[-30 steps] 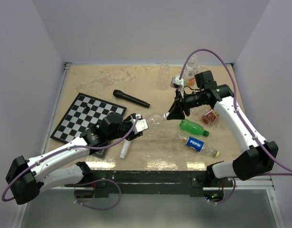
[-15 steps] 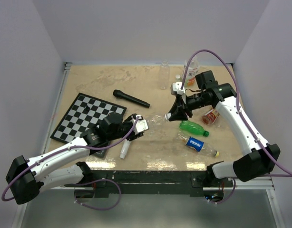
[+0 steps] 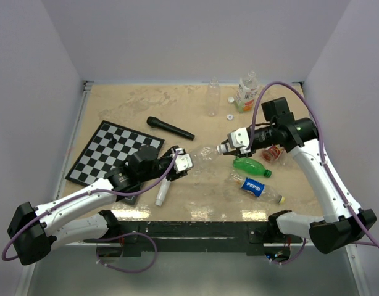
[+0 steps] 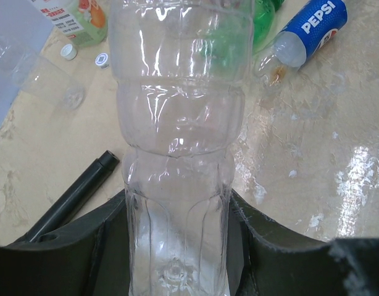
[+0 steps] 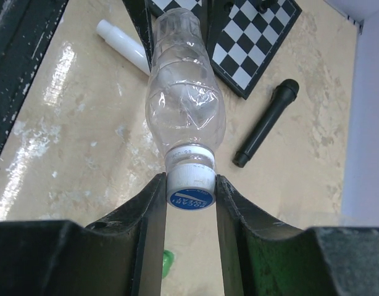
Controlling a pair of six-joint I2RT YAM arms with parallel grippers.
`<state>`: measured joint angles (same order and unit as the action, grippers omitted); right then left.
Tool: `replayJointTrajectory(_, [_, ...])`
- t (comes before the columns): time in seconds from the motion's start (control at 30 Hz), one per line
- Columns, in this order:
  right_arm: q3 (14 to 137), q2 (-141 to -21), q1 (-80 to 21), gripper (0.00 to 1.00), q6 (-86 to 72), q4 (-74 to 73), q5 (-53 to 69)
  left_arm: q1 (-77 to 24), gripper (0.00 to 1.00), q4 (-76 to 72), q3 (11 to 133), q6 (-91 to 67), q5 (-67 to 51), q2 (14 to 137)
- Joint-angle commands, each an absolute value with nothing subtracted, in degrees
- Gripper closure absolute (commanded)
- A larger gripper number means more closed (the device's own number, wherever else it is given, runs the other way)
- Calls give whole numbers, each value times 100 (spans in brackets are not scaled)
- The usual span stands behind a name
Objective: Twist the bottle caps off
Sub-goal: Unscrew the bottle cap from the plastic bottle.
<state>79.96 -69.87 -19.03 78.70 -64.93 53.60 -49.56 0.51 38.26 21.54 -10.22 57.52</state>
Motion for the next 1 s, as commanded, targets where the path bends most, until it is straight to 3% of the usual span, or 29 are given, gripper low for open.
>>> replayJointTrajectory(0.0, [7954,-6803,-1767,100,9349,-6951,4957,-4887,97,527,3858,2057,-800,5678])
replayJointTrajectory(0.43, [8209,-6829,-1301,100,9940,-7181,4703,-4887,97,527,3858,2065,-826,5651])
replayJointTrajectory(0.67, [7787,-6688,-1292,100,11065,-7198,4386,-4887,97,519,3867,2039,-941,5695])
replayJointTrajectory(0.97, [7568,-7031,-573,100,7931,-5962,4544,-4887,98,510,3841,2057,-800,5651])
